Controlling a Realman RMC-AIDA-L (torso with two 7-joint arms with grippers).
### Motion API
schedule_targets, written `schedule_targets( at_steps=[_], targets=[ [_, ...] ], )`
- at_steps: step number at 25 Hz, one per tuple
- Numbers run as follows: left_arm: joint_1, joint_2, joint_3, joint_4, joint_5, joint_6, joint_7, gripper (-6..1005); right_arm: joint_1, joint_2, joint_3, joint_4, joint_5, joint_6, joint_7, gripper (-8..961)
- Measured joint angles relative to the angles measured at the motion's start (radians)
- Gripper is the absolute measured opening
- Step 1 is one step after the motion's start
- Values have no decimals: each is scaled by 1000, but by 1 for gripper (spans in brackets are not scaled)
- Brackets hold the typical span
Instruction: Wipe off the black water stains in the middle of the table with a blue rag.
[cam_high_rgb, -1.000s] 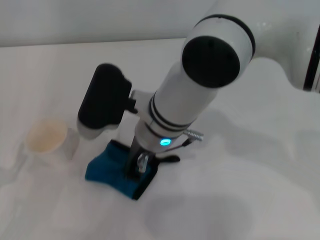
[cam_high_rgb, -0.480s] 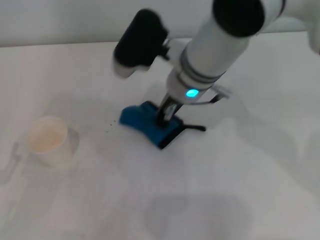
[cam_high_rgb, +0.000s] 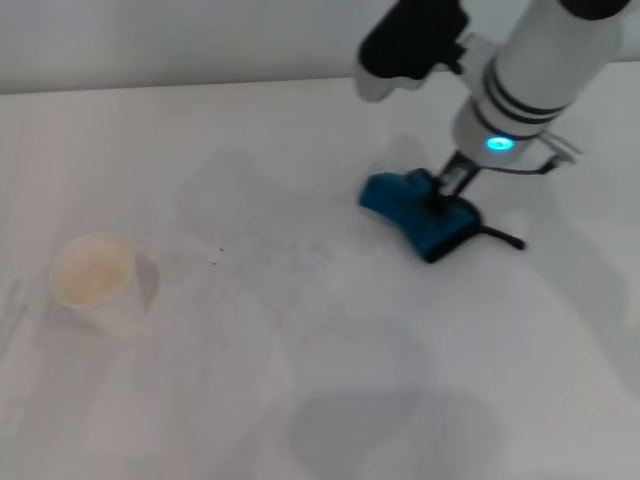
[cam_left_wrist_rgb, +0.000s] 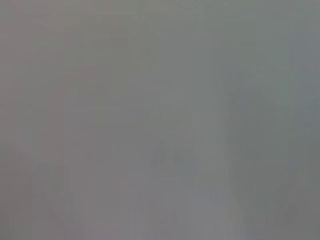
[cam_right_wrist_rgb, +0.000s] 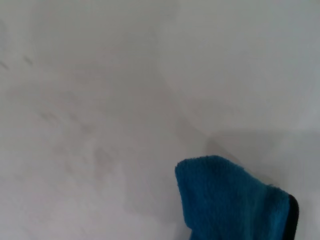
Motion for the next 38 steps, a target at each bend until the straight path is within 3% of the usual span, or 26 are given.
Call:
schedule_targets(
  at_steps=[16,31,36,38],
  targets=[
    [-30,-1,0,-11,-54,-4,-8,881,-186,-8,254,-144,-160,140,-108,107],
    [-59,-1,0,-22,-58,-17,-8,880,-204,-3,271,-146,-148,189,-178,121],
    [-65,-1,0,-22,-62,-26,-8,882,-207,-1,294,-170,-72,224,-238,126],
    [-67,-1,0,-22,-66,-26,-8,882,-207,-3,294,-182,-52,229,-248,172]
  ],
)
